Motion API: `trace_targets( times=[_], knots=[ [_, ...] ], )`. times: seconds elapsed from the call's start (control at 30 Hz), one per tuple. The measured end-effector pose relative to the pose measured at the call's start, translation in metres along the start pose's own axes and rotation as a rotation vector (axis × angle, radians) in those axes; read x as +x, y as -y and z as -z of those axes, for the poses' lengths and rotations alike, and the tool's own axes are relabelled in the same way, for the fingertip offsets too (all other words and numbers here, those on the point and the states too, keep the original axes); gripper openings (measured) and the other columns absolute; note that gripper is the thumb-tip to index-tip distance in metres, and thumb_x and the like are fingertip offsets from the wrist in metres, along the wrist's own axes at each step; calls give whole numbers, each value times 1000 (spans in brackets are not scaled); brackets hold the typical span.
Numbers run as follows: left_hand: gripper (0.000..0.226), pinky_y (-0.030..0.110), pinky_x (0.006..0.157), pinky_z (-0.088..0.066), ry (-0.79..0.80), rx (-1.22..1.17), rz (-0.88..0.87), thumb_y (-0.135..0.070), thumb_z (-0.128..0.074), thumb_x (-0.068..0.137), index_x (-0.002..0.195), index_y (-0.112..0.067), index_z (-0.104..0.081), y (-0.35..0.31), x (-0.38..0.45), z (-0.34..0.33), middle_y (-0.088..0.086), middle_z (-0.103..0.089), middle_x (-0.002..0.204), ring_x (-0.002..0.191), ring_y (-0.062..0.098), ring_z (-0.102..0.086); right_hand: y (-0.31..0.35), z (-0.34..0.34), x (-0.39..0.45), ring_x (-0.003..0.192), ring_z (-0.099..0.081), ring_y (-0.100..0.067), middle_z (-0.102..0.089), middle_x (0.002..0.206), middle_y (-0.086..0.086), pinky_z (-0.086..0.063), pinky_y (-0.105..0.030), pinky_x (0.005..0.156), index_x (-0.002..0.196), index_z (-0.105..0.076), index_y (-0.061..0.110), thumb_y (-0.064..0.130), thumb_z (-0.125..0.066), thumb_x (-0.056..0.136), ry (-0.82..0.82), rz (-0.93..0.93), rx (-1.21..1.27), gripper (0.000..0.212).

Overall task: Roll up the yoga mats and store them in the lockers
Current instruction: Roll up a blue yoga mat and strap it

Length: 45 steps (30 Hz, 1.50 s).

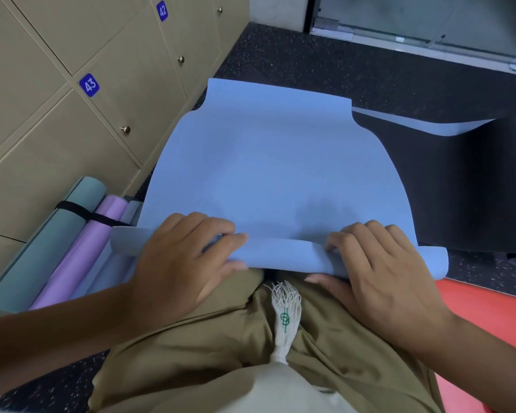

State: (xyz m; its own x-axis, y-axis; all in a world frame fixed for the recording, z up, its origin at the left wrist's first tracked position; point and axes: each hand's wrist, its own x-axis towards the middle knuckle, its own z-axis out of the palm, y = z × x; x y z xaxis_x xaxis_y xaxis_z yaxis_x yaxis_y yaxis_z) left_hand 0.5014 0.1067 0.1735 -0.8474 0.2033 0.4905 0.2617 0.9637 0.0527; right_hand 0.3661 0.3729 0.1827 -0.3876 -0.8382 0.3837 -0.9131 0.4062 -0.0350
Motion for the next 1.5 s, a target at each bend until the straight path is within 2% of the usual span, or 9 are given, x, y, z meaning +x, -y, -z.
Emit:
trace_targets(
  times=[0.13, 0.3, 0.43, 0.73, 0.9, 0.97, 1.13, 1.37, 1.5],
  knots=[
    [55, 39, 64, -38, 82, -2, -58, -64, -54, 97, 108, -10, -62, 3, 4, 1, 2, -55, 106, 76, 28, -54, -2, -2, -1, 72, -52, -31, -59, 87, -9, -38, -40, 67, 104, -50, 11, 52, -50, 104, 5, 58, 7, 41],
    [54, 35, 51, -41, 96, 82, -130, -52, -49, 105, 82, -8, -69, 5, 10, 1, 4, -64, 84, 58, 25, -50, -7, -6, -3, 69, -51, -27, -56, 83, -6, -36, -37, 65, 103, -52, 11, 50, -49, 106, 7, 117, -23, 39],
    [47, 30, 53, -26, 110, 142, -146, -46, -49, 108, 79, -11, -63, 4, 12, 4, 3, -59, 80, 54, 21, -40, -9, -5, -4, 68, -48, -25, -53, 82, -5, -39, -36, 62, 101, -63, 11, 43, -50, 107, 12, 171, -30, 35],
    [62, 26, 45, -27, 276, -85, 111, -75, -42, 89, 69, -18, -59, 11, 29, 14, -5, -50, 66, 45, 21, -47, -20, 0, 13, 56, -42, -20, -47, 74, 1, -22, -27, 56, 83, -63, 15, 36, -50, 106, 58, 199, 40, 34],
    [65, 19, 55, -26, 368, -193, 355, -89, -47, 68, 66, -25, -50, 21, 35, 13, -7, -49, 60, 63, 19, -50, -23, 7, 24, 54, -51, -20, -48, 75, 6, -38, -31, 41, 84, -63, 22, 53, -35, 105, 204, 49, 216, 46],
    [69, 19, 59, -30, 399, -286, 472, -93, -48, 59, 70, -25, -51, 24, 38, 11, -7, -55, 62, 76, 17, -52, -26, 11, 29, 57, -51, -17, -48, 81, 9, -43, -32, 48, 92, -61, 30, 65, -37, 100, 271, -55, 294, 44],
    [71, 21, 58, -32, 409, -410, 592, -92, -66, 53, 69, -25, -48, 28, 46, 7, -3, -61, 61, 68, 17, -54, -31, 14, 39, 64, -49, -16, -49, 78, 10, -36, -25, 58, 83, -46, 33, 80, -52, 81, 360, -268, 407, 47],
    [62, 22, 56, -36, 409, -559, 609, -84, -71, 59, 70, -28, -48, 33, 40, -1, -1, -55, 65, 56, 12, -44, -35, 10, 46, 79, -53, -13, -58, 75, 7, -37, -23, 58, 71, -54, 30, 79, -60, 70, 382, -386, 461, 50],
    [55, 15, 62, -36, 408, -535, 484, -79, -69, 65, 70, -29, -47, 39, 44, -2, -7, -54, 79, 69, 9, -47, -44, 4, 50, 79, -53, -12, -58, 81, 10, -39, -20, 62, 67, -59, 30, 69, -70, 77, 361, -331, 628, 42]
  ],
)
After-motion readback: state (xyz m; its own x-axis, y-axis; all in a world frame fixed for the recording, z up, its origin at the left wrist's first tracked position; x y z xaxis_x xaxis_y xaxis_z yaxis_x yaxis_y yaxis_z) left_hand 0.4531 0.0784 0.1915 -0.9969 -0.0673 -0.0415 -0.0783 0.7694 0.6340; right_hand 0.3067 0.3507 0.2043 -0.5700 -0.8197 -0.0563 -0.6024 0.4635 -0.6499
